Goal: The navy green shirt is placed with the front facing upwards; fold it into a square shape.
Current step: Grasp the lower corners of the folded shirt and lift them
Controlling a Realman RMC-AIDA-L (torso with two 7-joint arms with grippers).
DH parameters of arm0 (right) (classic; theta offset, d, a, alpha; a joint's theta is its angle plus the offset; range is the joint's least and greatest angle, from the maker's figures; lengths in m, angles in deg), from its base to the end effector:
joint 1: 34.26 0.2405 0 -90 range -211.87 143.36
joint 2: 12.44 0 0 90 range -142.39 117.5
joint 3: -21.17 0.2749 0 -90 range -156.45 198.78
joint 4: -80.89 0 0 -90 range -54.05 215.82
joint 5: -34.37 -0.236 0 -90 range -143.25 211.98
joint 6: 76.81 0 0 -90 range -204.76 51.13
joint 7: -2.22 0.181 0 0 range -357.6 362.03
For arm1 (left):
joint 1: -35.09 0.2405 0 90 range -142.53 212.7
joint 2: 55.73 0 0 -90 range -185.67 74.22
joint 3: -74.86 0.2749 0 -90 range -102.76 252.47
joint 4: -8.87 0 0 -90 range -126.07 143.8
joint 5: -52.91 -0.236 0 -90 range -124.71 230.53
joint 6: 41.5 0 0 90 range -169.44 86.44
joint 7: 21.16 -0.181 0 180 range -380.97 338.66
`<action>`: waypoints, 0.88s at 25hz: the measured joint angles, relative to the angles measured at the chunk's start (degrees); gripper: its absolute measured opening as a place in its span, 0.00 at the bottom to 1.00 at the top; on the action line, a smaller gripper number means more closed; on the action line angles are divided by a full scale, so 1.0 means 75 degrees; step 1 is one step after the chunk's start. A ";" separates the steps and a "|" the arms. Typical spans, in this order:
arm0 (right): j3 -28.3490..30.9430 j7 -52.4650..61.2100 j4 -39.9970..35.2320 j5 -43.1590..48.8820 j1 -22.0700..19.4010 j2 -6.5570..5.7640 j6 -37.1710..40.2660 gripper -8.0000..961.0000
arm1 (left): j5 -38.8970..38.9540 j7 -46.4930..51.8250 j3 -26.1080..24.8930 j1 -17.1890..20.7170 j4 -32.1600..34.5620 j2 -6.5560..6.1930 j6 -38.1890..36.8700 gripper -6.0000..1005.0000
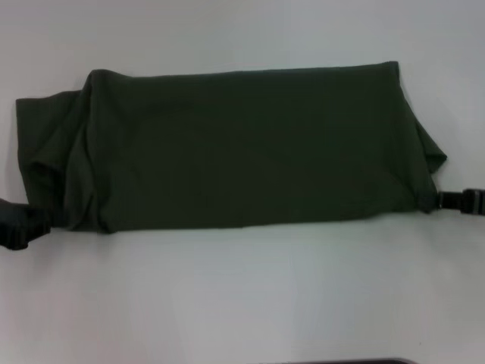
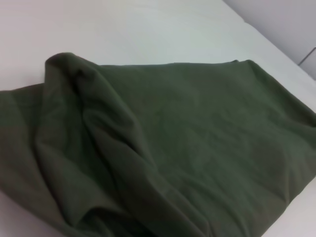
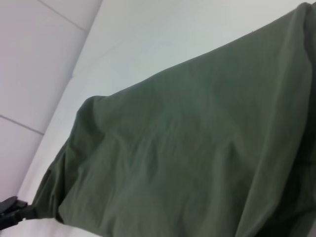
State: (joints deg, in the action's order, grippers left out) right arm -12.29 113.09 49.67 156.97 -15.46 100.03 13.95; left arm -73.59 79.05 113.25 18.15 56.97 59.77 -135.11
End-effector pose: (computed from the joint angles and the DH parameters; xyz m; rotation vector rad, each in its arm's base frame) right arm 0.3927 0.2900 -0.0089 -2.2998 1.7409 0.6294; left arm -0.3792 0.2964 0.0093 -2.5679 -1.2537 -0.3592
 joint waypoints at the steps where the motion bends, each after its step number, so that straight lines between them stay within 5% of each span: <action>1: 0.0009 -0.0027 -0.0004 0.0000 -0.0067 -0.0003 0.0055 0.06 | -0.0038 -0.0008 -0.0051 0.0022 0.0023 0.0005 -0.0093 0.01; 22: 0.0085 -0.0181 -0.0010 0.0013 -0.0419 -0.0085 0.0278 0.06 | -0.0822 0.0057 -0.0479 0.0034 0.0026 -0.0008 -0.0307 0.01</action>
State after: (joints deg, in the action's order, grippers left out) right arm -11.65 111.73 49.60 157.07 -18.61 99.40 16.03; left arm -79.76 79.48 109.66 18.41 57.16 59.71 -137.41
